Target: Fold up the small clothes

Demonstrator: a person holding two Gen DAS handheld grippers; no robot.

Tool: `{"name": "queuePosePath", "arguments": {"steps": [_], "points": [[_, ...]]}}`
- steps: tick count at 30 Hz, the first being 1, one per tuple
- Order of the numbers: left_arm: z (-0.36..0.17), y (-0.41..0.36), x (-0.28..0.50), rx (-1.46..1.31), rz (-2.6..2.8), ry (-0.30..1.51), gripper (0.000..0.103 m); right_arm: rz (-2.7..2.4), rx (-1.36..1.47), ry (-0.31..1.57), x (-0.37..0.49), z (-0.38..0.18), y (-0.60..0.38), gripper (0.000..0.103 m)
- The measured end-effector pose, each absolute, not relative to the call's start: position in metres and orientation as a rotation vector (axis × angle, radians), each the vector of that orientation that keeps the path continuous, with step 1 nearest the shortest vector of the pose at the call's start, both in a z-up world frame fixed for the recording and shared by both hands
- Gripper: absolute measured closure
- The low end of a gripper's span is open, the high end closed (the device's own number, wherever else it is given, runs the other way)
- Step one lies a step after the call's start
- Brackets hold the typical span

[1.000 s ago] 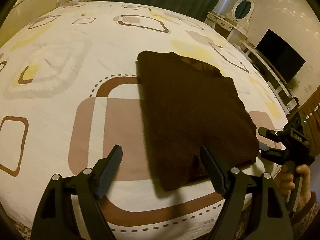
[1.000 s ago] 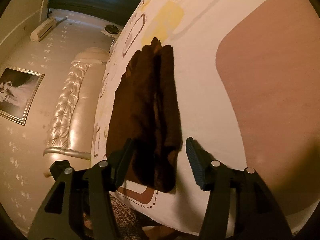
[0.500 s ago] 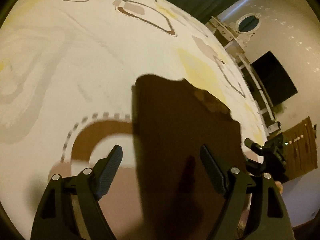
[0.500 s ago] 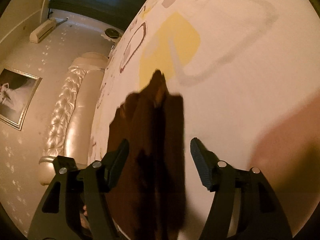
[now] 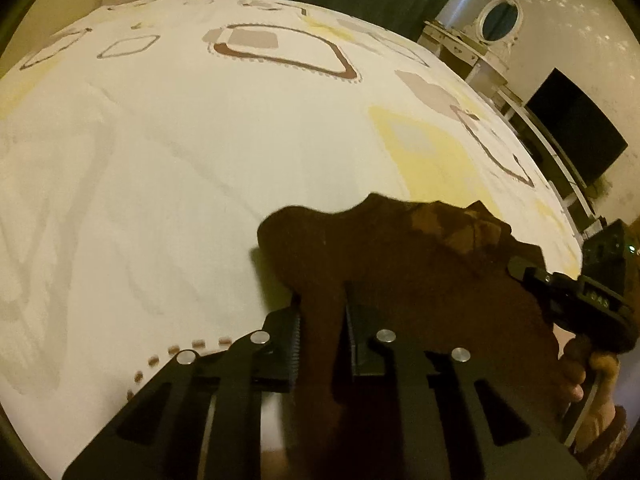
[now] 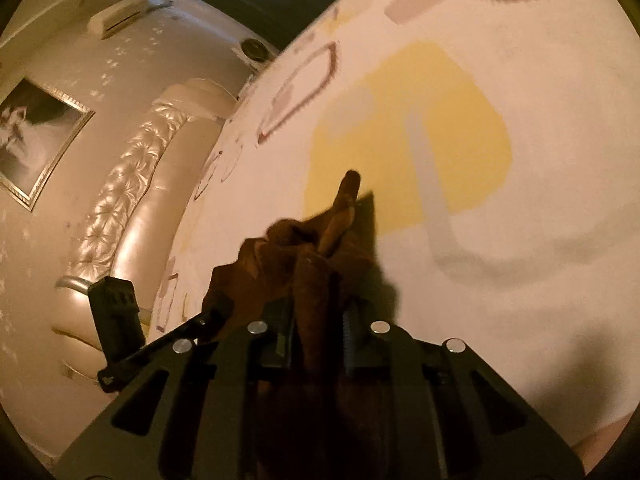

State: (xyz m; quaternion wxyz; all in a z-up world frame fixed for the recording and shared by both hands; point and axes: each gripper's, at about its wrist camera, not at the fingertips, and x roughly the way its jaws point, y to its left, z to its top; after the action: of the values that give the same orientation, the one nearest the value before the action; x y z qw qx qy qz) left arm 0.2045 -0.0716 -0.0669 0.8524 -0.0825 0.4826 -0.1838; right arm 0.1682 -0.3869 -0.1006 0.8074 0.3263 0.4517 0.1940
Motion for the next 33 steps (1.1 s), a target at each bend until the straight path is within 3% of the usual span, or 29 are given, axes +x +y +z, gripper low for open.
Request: {"name": "queuePosePath", "arguments": {"steps": [9, 11, 13, 15, 18, 22, 29, 30, 31, 32, 33], "points": [[-0.072, -0.084, 0.222, -0.123, -0.365, 1.005, 0.081, 0.38, 0.782, 1.006, 0.183, -0.125, -0.401, 0.084], [-0.07, -0.077, 0.216, -0.149, -0.402, 1.013, 0.072, 0.395, 0.851, 1.015, 0.177, -0.127, -0.407, 0.076], [-0.069, -0.068, 0.208, -0.19, -0.436, 1.035, 0.052, 0.419, 0.919, 1.023, 0.163, -0.126, -0.415, 0.063], [-0.069, -0.054, 0.186, -0.261, -0.487, 1.053, 0.044, 0.444, 0.951, 1.024, 0.148, -0.122, -0.42, 0.051], [-0.075, -0.036, 0.148, -0.375, -0.528, 1.082, 0.034, 0.487, 0.971, 1.042, 0.113, -0.118, -0.425, 0.045], [-0.078, -0.028, 0.103, -0.472, -0.58, 1.113, 0.03, 0.528, 0.991, 1.078, 0.066, -0.118, -0.419, 0.044], [-0.082, -0.034, 0.083, -0.544, -0.567, 1.138, 0.03, 0.553, 1.005, 1.099, 0.042, -0.115, -0.401, 0.037], [-0.083, -0.033, 0.084, -0.568, -0.554, 1.144, 0.032, 0.551, 1.019, 1.1, 0.044, -0.116, -0.401, 0.037], [-0.083, -0.033, 0.084, -0.569, -0.54, 1.15, 0.043, 0.543, 1.025, 1.108, 0.045, -0.117, -0.399, 0.038], [-0.083, -0.035, 0.084, -0.554, -0.527, 1.16, 0.048, 0.534, 1.016, 1.115, 0.046, -0.116, -0.397, 0.045], [-0.082, -0.036, 0.083, -0.537, -0.524, 1.165, 0.059, 0.518, 0.99, 1.132, 0.046, -0.116, -0.394, 0.064]]}}
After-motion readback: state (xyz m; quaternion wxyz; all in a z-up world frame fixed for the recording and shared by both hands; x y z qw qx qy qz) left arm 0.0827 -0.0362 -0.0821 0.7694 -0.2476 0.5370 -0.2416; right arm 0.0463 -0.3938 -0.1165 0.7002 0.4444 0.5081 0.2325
